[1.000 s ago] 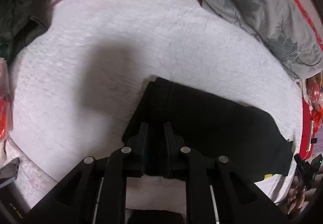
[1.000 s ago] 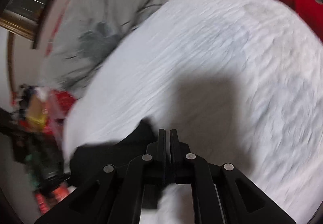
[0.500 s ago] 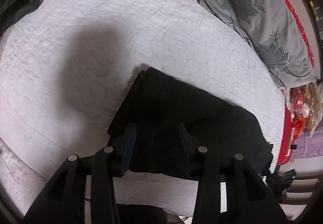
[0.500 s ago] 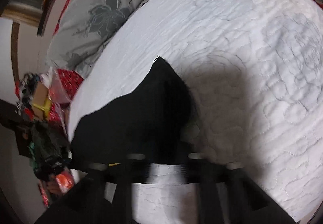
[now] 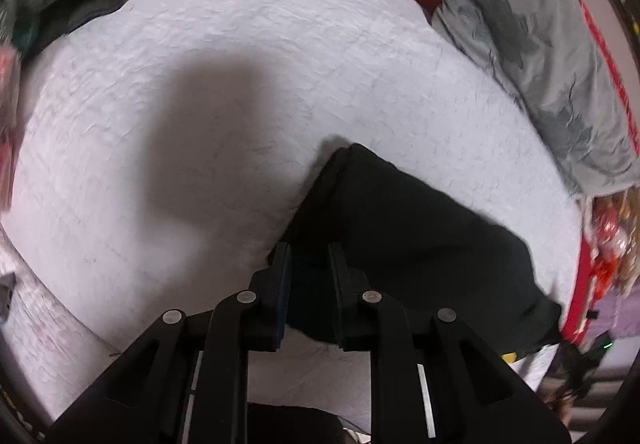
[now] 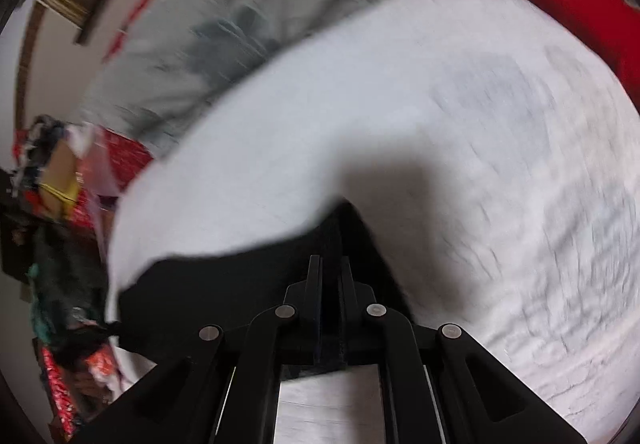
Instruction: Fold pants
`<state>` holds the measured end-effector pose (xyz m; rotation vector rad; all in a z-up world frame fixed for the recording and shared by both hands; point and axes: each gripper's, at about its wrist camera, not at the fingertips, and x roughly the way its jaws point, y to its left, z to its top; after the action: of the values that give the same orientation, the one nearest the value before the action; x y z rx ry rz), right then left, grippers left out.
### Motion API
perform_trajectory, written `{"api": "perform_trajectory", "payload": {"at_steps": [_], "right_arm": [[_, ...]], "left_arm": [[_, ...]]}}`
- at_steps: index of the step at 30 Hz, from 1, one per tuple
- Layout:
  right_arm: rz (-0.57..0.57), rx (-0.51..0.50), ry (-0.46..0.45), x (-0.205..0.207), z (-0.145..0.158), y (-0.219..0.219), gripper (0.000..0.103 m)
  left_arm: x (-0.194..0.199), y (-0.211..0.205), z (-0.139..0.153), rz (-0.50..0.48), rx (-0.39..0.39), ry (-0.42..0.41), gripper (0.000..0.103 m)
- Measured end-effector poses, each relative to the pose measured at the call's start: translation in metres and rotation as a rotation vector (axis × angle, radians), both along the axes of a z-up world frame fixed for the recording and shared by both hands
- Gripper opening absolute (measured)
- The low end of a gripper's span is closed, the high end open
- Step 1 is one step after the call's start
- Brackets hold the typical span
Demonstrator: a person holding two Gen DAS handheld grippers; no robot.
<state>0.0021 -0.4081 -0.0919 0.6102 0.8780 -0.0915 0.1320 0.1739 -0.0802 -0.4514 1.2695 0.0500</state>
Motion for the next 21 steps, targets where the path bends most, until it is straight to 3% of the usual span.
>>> {"api": "perform_trajectory", "payload": {"at_steps": [5, 9, 12, 16, 21], "right_arm": [[-0.011, 0.016, 0.037, -0.014, -0.024, -0.002, 0.013], [-0.032, 0.030, 0.022, -0.027, -0.019, -0.003, 0.017], [-0.059, 0.067, -0.014, -0.043, -0.012, -0.006, 0.023], [-0.087, 0.182, -0.050, -0.058, -0.011, -0.006, 0.042], [-0.115, 0.335, -0.019, -0.062, -0.034, 0.002, 0.049]], "left_arm": [[-0.022, 0.018, 0.015, 0.031, -0.111, -0.040, 0.018], [-0.044, 0.014, 0.015, 0.025, -0.210, -0.067, 0.040], [-0.048, -0.003, 0.007, -0.002, -0.233, -0.074, 0.045], [-0.041, -0.028, -0.017, -0.032, -0.256, -0.014, 0.045], [-0.036, -0.036, -0.035, -0.005, -0.212, 0.013, 0.045]]}}
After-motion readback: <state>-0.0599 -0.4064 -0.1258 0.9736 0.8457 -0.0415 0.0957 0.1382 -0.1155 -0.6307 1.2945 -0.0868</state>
